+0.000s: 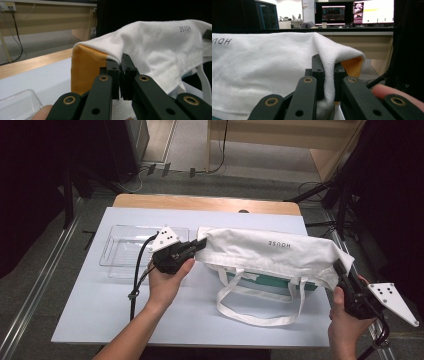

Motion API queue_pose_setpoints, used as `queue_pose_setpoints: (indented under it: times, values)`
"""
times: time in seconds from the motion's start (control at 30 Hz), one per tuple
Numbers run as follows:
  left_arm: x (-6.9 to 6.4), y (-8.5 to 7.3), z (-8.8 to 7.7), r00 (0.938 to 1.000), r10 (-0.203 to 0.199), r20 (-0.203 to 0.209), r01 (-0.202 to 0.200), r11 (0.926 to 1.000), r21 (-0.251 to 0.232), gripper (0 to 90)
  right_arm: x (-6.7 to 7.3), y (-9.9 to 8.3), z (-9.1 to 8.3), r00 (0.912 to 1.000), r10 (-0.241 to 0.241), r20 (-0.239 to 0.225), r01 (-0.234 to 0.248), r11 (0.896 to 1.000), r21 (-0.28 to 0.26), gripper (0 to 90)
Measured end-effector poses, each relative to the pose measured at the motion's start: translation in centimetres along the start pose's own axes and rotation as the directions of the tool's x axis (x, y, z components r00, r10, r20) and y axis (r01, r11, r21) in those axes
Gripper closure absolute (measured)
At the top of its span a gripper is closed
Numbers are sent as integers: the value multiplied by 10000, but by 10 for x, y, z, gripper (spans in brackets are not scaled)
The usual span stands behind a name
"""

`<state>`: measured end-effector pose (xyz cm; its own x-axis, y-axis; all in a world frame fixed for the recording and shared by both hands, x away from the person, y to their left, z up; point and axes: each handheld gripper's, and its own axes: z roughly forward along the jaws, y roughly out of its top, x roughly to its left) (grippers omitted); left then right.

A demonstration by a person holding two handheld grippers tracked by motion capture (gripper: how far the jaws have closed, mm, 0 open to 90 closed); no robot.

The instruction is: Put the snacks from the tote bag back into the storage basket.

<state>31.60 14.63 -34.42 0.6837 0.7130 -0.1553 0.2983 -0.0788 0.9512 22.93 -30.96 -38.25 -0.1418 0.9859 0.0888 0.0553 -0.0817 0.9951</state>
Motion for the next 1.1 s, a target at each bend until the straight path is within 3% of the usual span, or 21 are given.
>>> queue_pose_setpoints:
  times: [0.07, 0.13, 0.17, 0.23, 0.3, 0.33, 0.4, 0.47, 0.57, 0.63, 0.7, 0.77, 0.83, 0.93, 1.0, 1.1]
  values:
    - [2, -2, 1, 9999, -79, -90, 79, 10000, 19, 889, 3, -4, 2, 9997, -227, -18, 228, 9997, 105, 857]
    - [7, -12, 6, 9990, -407, -175, 414, 9984, 382, 886, 7, -15, 9, 9986, -525, 71, 521, 9973, 509, 851]
    - [8, -22, 10, 9990, -400, -213, 414, 9967, 701, 863, 7, -22, 12, 9982, -446, 397, 419, 9970, 654, 841]
    - [8, -25, 9, 9986, -419, -327, 440, 9968, 674, 826, 5, -24, 12, 9987, -279, 428, 247, 9970, 732, 831]
    - [8, -30, 4, 9971, -552, -520, 580, 9969, 533, 714, 3, -24, 11, 9994, -130, 332, 107, 9977, 676, 825]
    - [8, -35, 0, 9961, -626, -626, 657, 9967, 476, 610, 4, -24, 10, 9991, -230, 351, 207, 9977, 643, 822]
    - [6, -39, -3, 9960, -672, -594, 701, 9964, 485, 530, 6, -26, 11, 9990, -221, 394, 195, 9977, 643, 817]
    - [0, -53, -9, 9960, -562, -691, 597, 9970, 499, 493, 6, -26, 13, 9990, -146, 416, 118, 9978, 646, 815]
    - [-13, -74, -16, 9934, 275, -1111, -218, 9984, 525, 466, 5, -26, 14, 9988, -205, 447, 178, 9979, 617, 814]
    - [-15, -80, -19, 9918, 227, -1258, -178, 9991, 394, 448, 5, -27, 16, 9987, -186, 479, 155, 9978, 647, 812]
    - [-19, -84, -20, 9940, 40, -1095, -2, 9994, 352, 446, 6, -27, 16, 9987, -98, 500, 63, 9977, 682, 810]
    - [-29, -89, -16, 9955, 212, -929, -138, 9967, 796, 519, 6, -28, 17, 9988, -239, 436, 208, 9973, 707, 813]
    - [-36, -94, -13, 9985, 275, -469, -231, 9954, 927, 571, 5, -29, 17, 9988, -282, 397, 252, 9969, 741, 817]
    - [-51, -103, -4, 9991, 412, -49, -404, 9929, 1116, 581, 3, -30, 19, 9993, -130, 346, 103, 9968, 792, 814]
    - [-61, -108, 7, 9979, 577, 292, -613, 9878, 1432, 541, 3, -29, 19, 9994, -136, 316, 111, 9967, 800, 813]
    - [-72, -112, 27, 9941, 471, 980, -675, 9738, 2170, 492, 3, -29, 19, 9993, -259, 278, 237, 9968, 760, 808]
